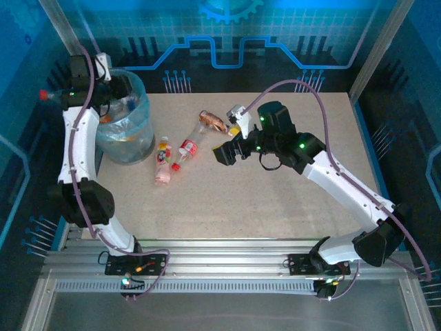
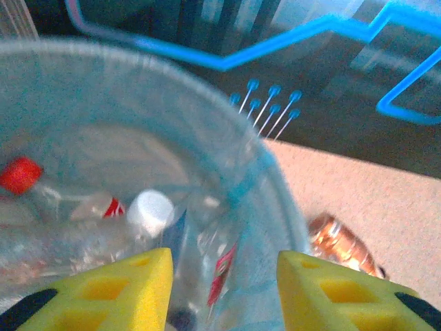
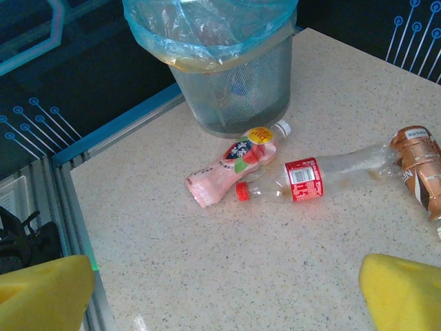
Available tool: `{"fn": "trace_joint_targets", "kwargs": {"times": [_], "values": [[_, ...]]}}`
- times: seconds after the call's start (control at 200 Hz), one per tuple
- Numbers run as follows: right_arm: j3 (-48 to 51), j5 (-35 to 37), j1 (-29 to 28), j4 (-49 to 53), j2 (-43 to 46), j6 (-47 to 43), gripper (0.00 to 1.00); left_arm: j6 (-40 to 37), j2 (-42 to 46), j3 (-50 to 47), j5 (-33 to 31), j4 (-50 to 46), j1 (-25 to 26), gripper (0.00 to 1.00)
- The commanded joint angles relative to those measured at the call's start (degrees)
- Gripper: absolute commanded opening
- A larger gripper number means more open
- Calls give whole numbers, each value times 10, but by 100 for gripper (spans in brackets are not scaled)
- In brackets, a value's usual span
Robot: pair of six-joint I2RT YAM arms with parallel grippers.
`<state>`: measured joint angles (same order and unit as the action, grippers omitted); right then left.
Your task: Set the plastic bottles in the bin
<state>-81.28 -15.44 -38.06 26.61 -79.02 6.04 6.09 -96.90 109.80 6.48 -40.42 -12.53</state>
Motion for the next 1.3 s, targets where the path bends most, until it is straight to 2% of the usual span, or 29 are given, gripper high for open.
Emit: {"fn": "trace_joint_targets", "kwargs": {"times": [0.0, 0.085, 0.155, 0.29, 0.435, 0.635, 0.9, 1.296], "values": [[-20, -1, -13, 9, -4, 5, 100, 14, 50, 29, -4, -13, -8, 48], [-20, -1, -16, 7, -7, 6, 100, 24, 75, 26, -32, -7, -33, 54], [-23, -6, -18, 6, -12, 5, 100, 44, 83, 36, -45, -14, -73, 56], [-39, -17, -20, 19, -27, -3, 100, 99, 73, 68, -19, -41, -150, 61], [-42, -24, -24, 16, -38, -3, 100, 139, 62, 65, -19, -55, -196, 66], [-22, -32, -33, 1, -42, -1, 100, 200, 67, 13, -10, -27, -255, 68], [-21, -65, -33, 13, -56, -26, 100, 215, 19, 27, 0, -33, -264, 70], [-26, -91, -33, 29, -64, -19, 100, 180, -55, 88, 36, -11, -257, 69]]}}
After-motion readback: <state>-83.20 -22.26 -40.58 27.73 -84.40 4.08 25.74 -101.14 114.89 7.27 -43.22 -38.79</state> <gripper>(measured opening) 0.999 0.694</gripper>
